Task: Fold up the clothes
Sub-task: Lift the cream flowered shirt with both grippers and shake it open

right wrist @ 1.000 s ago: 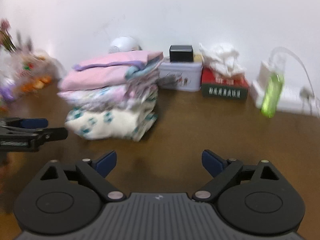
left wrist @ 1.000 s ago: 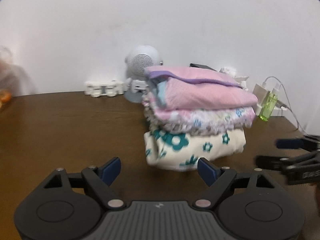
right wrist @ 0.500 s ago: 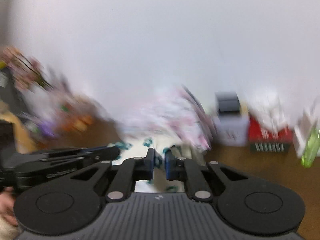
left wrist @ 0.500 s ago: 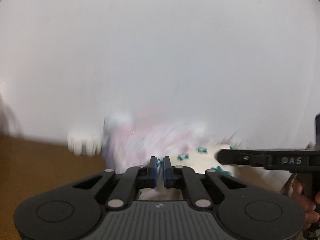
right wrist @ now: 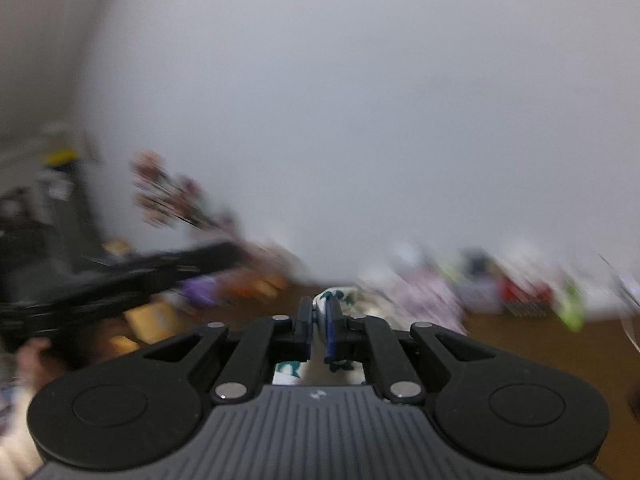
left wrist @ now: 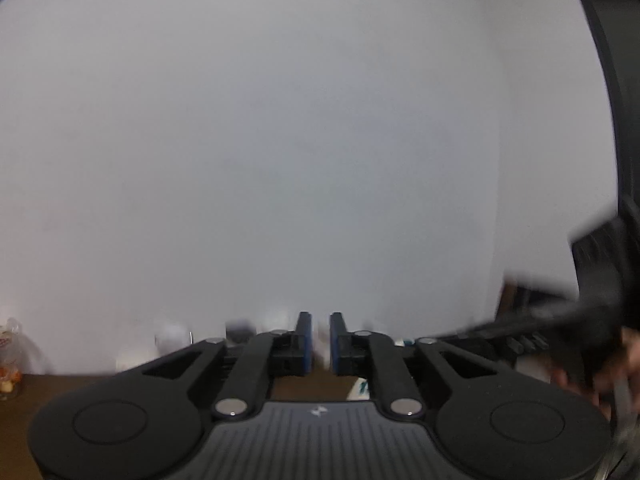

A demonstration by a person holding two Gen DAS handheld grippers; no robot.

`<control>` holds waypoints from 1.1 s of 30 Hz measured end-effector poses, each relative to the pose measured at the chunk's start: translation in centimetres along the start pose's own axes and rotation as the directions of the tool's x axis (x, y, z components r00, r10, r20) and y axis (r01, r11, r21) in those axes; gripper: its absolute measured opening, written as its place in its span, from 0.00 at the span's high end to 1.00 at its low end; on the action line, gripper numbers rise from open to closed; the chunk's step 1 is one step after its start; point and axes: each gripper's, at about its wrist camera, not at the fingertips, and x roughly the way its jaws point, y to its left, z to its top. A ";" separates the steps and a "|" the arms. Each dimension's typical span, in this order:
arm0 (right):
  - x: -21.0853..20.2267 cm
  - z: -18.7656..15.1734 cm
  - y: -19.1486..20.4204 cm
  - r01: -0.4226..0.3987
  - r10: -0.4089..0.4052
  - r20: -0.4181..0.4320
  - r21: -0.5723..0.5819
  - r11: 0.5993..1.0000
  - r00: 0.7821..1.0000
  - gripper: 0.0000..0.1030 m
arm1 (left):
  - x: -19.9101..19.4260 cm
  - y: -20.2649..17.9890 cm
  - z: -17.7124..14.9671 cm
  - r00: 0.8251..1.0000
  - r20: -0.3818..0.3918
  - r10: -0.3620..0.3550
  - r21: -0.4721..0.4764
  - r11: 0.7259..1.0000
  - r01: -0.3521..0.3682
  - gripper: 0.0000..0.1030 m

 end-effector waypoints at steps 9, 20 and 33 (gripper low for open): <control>-2.1 -15.4 -3.5 0.304 -0.366 -0.177 -0.302 0.904 0.913 0.87 | -1.0 -6.7 -17.0 0.917 -0.394 0.064 -0.127 0.984 -0.124 0.59; -10.9 -23.0 2.2 0.292 -0.309 0.044 -0.477 0.829 0.950 0.52 | -3.5 -10.1 -19.4 0.921 -0.387 0.040 -0.163 0.980 -0.111 0.48; -8.6 -28.7 3.7 0.263 -0.318 0.015 -0.599 0.756 0.948 0.66 | -1.9 -14.6 -20.2 0.909 -0.400 0.116 0.053 0.993 -0.103 0.49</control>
